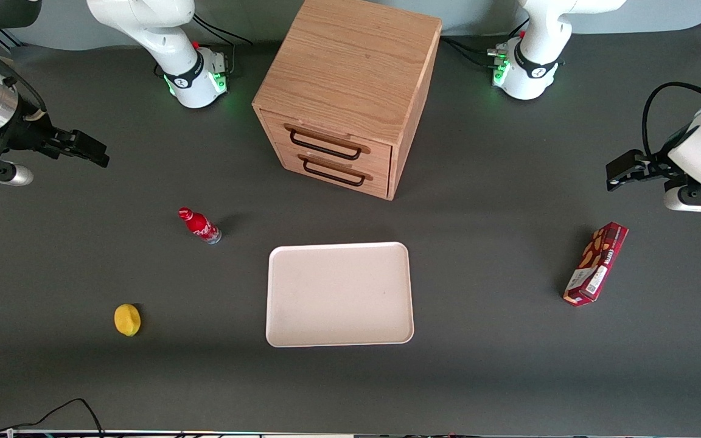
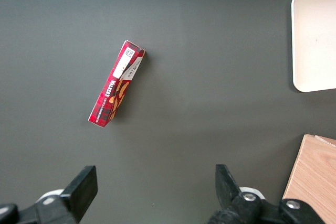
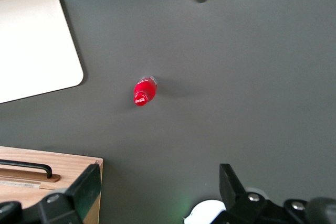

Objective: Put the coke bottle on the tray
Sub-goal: 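Move the right gripper toward the red Coca-Cola bottle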

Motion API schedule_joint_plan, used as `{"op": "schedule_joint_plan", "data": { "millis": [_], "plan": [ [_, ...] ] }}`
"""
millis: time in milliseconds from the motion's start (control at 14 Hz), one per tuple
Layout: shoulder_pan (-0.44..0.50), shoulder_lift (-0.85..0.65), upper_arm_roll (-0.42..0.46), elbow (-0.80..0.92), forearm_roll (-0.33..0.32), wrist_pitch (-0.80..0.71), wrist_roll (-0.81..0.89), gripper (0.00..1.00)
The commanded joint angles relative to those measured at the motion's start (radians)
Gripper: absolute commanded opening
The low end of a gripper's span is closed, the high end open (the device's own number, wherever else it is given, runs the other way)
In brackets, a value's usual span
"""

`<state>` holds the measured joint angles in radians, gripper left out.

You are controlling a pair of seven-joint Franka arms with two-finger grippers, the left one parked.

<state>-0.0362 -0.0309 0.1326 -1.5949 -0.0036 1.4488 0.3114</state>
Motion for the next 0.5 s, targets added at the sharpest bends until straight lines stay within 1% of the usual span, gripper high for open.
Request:
{"op": "schedule_joint_plan", "data": {
  "millis": [0,71,286,357,429],
  "plan": [
    [0.010,0.025,-0.018,0.047,0.024,-0.042,0.011,1.00],
    [0.010,0.035,-0.018,0.068,0.024,-0.047,0.006,1.00],
    [0.013,0.038,-0.013,0.049,0.025,-0.058,0.008,1.00],
    [0.015,0.043,-0.010,0.017,0.033,-0.039,0.005,1.00],
    [0.016,0.042,-0.005,-0.034,0.049,0.014,0.002,1.00]
  ]
}}
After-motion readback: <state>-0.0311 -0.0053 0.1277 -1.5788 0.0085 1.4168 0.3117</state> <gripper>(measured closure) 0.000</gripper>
